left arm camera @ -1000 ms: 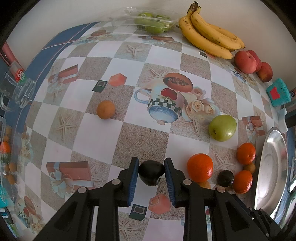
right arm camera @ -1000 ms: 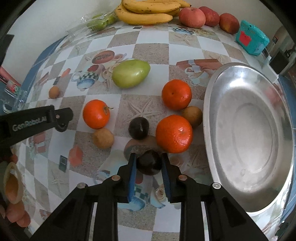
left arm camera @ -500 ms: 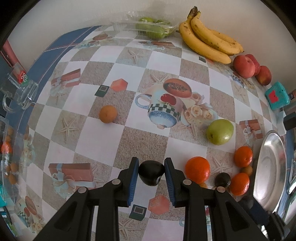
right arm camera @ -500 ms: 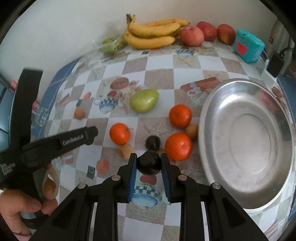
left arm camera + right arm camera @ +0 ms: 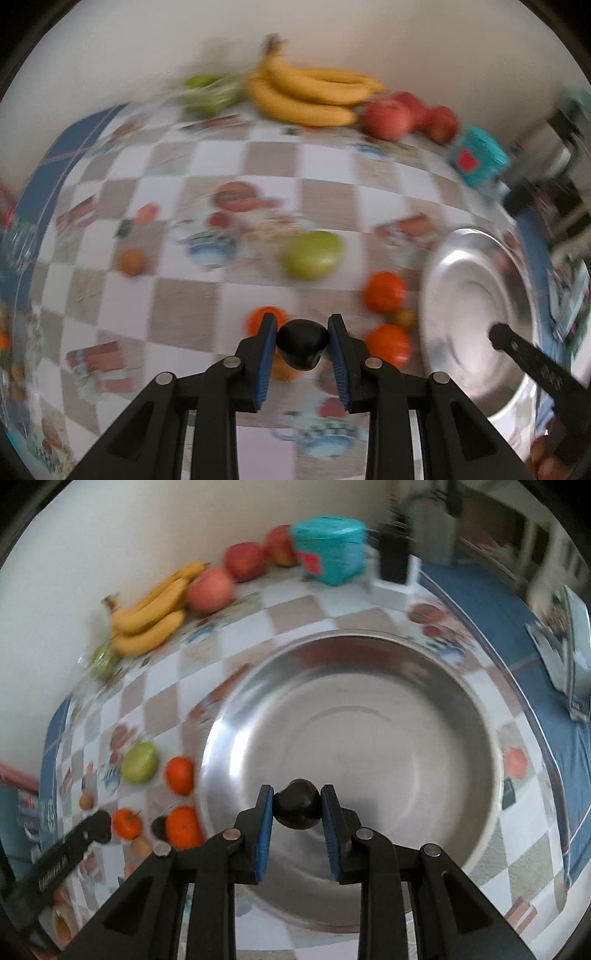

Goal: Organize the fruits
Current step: 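Carry both dark plums over the steel basin and open both grippers, then withdraw both tools from the basin back toward the fruits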

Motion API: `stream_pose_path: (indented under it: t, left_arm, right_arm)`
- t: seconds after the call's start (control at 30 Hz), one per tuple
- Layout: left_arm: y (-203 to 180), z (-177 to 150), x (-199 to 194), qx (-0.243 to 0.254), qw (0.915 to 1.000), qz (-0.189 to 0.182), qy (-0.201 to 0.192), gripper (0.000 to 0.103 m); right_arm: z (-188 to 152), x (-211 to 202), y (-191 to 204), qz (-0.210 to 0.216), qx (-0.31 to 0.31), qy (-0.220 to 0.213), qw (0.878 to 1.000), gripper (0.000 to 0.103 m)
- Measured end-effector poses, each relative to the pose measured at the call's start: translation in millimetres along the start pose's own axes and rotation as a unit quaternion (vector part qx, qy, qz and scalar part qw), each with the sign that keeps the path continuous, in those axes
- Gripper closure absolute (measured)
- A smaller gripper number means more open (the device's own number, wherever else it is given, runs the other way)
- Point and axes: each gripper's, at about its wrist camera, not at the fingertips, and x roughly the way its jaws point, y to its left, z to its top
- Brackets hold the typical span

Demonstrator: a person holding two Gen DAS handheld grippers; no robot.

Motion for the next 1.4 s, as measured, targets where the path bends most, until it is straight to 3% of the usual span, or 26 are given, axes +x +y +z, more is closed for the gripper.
stream_pose_path:
  t: [0.27, 0.4, 0.6, 0.83, 0.87, 0.93, 0.97, 1.03, 1.17, 1.2, 1.3, 1.4]
  left_arm:
    - [-75.2, -10.1, -2.2, 0.091, 0.9921, -0.080, -0.032, 0.073]
    - [-108.4, -19.6, 7.8, 0.139, 0.9848, -0.095, -0.043, 0.073]
    - [-123.9, -26.1, 28.2, 0.153, 0.9821, -0.107, -0.024, 0.072]
    - [-125.1, -31.8, 29.6, 0.158, 0.9815, -0.106, -0.020, 0.070]
    - [-124.6, -31.5, 29.4, 0.157, 0.9817, -0.106, -0.020, 0.068]
    - [-122.6, -30.3, 28.8, 0.153, 0.9821, -0.108, -0.021, 0.053]
    - [-122.0, -29.4, 28.2, 0.151, 0.9823, -0.109, -0.022, 0.050]
    - [-120.7, -28.0, 26.4, 0.148, 0.9828, -0.108, -0.027, 0.049]
    - [-115.2, -23.6, 21.9, 0.135, 0.9846, -0.105, -0.035, 0.048]
    - [-111.9, -21.7, 20.6, 0.127, 0.9858, -0.104, -0.037, 0.042]
    - [-101.8, -16.8, 19.5, 0.104, 0.9896, -0.092, -0.037, 0.036]
    - [-90.2, -13.3, 21.3, 0.082, 0.9934, -0.075, -0.029, 0.035]
  right_arm:
    - [7.8, -8.7, -35.4, -0.002, 0.049, -0.018, 0.999, 0.076]
    - [9.2, -5.3, -43.2, -0.002, 0.056, -0.014, 0.998, 0.076]
    - [5.3, 7.6, -44.8, -0.004, 0.057, 0.011, 0.998, 0.075]
    - [1.8, 15.3, -44.7, -0.009, 0.057, 0.031, 0.998, 0.075]
    - [1.9, 15.3, -44.8, -0.008, 0.058, 0.032, 0.998, 0.075]
    - [2.3, 15.7, -44.0, -0.006, 0.058, 0.033, 0.998, 0.074]
    - [2.7, 15.9, -43.7, -0.007, 0.057, 0.033, 0.998, 0.072]
    - [4.5, 15.1, -43.5, -0.005, 0.060, 0.030, 0.998, 0.064]
    - [6.2, 9.5, -44.6, -0.005, 0.064, 0.018, 0.998, 0.064]
    - [6.6, 8.6, -44.8, -0.004, 0.065, 0.016, 0.998, 0.063]
    - [7.0, 7.6, -45.6, -0.007, 0.066, 0.013, 0.998, 0.040]
    - [7.8, 5.9, -45.9, -0.003, 0.067, 0.006, 0.998, 0.036]
